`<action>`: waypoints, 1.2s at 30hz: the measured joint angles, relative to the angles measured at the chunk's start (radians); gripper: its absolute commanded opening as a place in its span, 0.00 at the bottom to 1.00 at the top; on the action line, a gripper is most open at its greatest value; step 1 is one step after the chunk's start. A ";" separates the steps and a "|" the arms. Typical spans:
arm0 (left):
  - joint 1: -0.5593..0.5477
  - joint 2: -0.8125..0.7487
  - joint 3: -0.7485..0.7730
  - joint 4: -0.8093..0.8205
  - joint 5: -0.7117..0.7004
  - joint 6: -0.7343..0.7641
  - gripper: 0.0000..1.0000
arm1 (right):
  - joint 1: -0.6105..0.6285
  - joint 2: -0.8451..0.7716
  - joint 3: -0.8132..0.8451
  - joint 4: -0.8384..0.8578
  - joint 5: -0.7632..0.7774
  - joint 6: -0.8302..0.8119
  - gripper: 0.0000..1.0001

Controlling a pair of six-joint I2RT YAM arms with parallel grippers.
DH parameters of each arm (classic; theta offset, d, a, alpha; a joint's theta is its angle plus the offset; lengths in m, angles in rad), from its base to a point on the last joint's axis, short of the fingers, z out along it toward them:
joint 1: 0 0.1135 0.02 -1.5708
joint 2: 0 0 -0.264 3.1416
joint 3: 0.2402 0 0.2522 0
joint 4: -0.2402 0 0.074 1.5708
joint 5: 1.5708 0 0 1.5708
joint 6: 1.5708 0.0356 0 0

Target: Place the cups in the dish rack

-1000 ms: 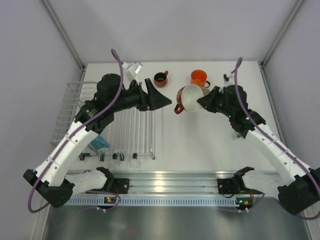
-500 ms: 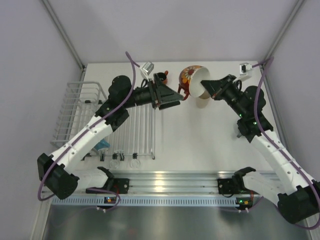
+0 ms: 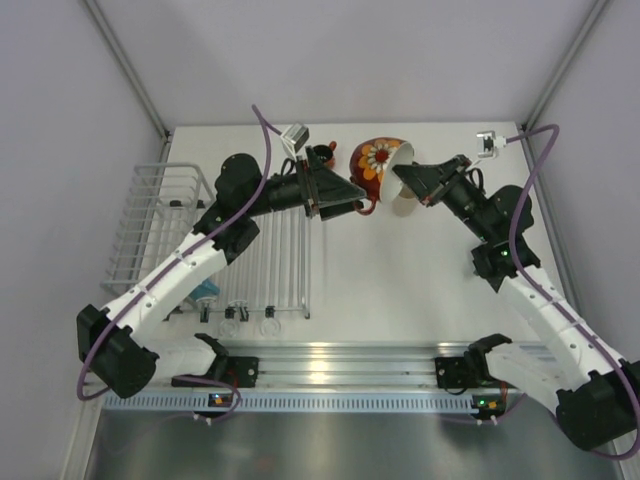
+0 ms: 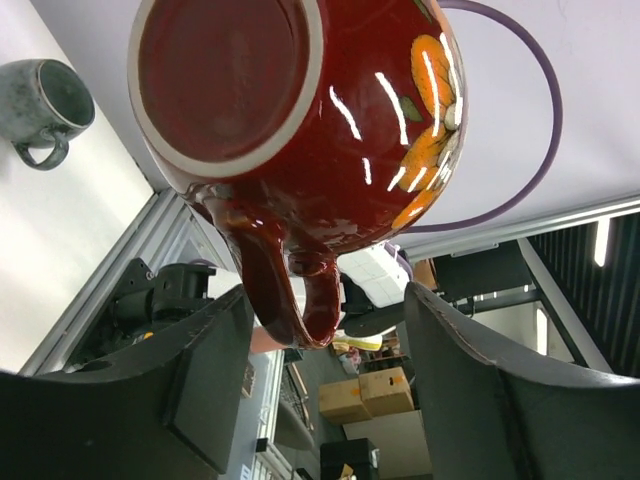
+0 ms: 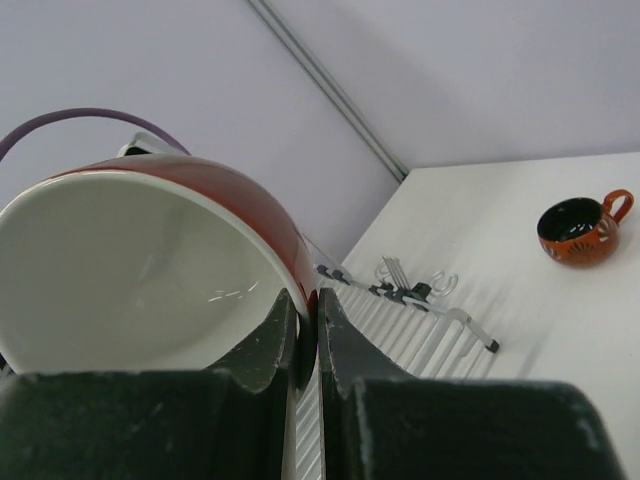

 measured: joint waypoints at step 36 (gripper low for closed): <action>-0.006 -0.098 -0.026 -0.432 -0.375 0.266 0.00 | 0.080 -0.122 -0.104 -0.102 0.031 -0.084 0.59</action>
